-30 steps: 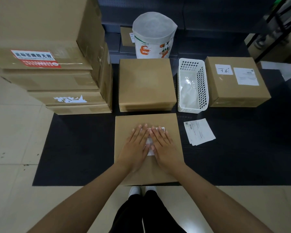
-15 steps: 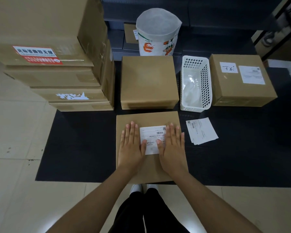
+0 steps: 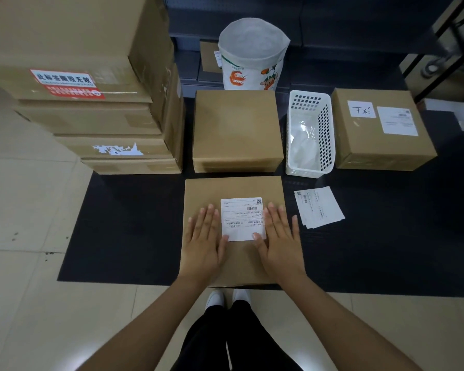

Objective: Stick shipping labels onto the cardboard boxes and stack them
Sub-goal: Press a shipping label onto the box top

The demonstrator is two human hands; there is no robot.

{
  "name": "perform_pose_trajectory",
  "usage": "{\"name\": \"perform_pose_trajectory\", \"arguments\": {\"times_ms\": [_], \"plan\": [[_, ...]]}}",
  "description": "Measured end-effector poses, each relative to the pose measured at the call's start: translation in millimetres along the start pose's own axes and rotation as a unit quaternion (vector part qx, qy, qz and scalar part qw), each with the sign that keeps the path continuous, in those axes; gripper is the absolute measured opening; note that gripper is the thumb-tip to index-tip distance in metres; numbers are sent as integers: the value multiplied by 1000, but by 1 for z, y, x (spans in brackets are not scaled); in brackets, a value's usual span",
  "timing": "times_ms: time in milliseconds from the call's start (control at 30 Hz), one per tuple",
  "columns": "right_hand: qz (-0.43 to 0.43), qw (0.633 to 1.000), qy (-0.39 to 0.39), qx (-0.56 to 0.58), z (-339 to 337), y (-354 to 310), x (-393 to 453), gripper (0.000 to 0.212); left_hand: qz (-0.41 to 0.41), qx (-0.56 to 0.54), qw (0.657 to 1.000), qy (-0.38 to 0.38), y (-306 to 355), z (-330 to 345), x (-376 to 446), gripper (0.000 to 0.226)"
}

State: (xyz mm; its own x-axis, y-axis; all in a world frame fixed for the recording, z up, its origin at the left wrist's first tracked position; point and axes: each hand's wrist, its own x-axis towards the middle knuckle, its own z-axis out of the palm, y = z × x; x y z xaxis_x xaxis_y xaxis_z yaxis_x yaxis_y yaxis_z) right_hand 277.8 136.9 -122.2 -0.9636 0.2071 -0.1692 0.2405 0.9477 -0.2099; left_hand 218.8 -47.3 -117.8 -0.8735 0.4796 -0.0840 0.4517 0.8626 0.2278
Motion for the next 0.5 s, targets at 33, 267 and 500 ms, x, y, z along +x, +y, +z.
{"name": "perform_pose_trajectory", "arguments": {"times_ms": [33,267,500], "plan": [[24,1000,1,-7,2,-1,-1,74,-30,-8,999,8,3,1,-2,65],[-141,989,-25,33,-7,2,-11,74,134,-30,990,-34,5,0,-12,63],[-204,977,-44,-33,-3,0,-22,70,175,49,982,-42,4,3,-19,63]]}}
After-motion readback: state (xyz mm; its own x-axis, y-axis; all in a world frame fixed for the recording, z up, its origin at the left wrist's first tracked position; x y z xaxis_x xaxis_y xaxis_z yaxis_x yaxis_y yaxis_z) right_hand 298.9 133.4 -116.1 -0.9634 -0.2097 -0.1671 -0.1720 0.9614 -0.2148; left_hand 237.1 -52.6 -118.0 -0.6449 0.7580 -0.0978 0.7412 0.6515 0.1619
